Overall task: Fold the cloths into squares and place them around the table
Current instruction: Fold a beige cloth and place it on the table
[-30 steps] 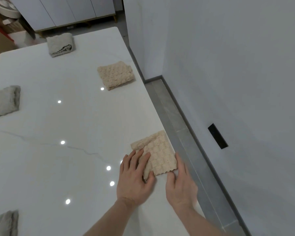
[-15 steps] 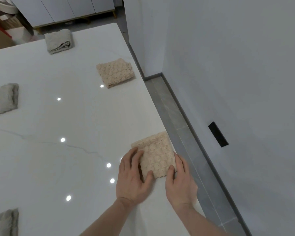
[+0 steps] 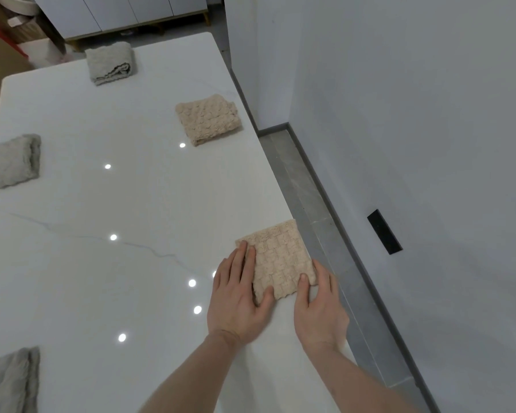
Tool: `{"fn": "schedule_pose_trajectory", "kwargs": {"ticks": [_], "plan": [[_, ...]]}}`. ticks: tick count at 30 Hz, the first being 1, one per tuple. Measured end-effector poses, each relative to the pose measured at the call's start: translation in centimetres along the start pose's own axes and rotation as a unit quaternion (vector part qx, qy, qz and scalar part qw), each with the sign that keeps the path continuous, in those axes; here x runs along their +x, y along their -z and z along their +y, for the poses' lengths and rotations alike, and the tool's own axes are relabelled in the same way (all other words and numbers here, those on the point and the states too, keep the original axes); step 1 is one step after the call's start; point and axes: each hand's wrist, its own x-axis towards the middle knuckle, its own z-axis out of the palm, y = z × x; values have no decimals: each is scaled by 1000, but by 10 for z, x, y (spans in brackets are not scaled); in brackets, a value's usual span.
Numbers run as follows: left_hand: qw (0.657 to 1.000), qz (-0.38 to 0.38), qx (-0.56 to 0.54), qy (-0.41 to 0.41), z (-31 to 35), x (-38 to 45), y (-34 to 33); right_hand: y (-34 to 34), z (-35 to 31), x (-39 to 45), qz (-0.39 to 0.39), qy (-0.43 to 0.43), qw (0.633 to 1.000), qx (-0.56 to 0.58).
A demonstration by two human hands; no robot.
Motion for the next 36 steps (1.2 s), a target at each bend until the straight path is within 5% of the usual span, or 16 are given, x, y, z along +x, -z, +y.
{"fn": "schedule_pose_trajectory", "kwargs": {"ticks": [8, 14, 17, 24, 29, 36], "plan": [[1000, 13, -23, 7, 1, -1, 2, 9, 0, -1, -40, 67, 997, 22], [1000, 4, -13, 2, 0, 1, -1, 2, -21, 38, -124, 263, 952, -93], [1000, 5, -15, 3, -1, 2, -2, -7, -24, 49, -142, 258, 944, -149], [999, 14, -25, 16, 0, -1, 0, 6, 9, 4, -121, 200, 971, -51], [1000, 8, -18, 24, -1, -2, 0, 22, 68, -63, -79, 219, 958, -169], [1000, 6, 6, 12, 1, -4, 2, 22, 64, -69, -83, 205, 941, -255]]}}
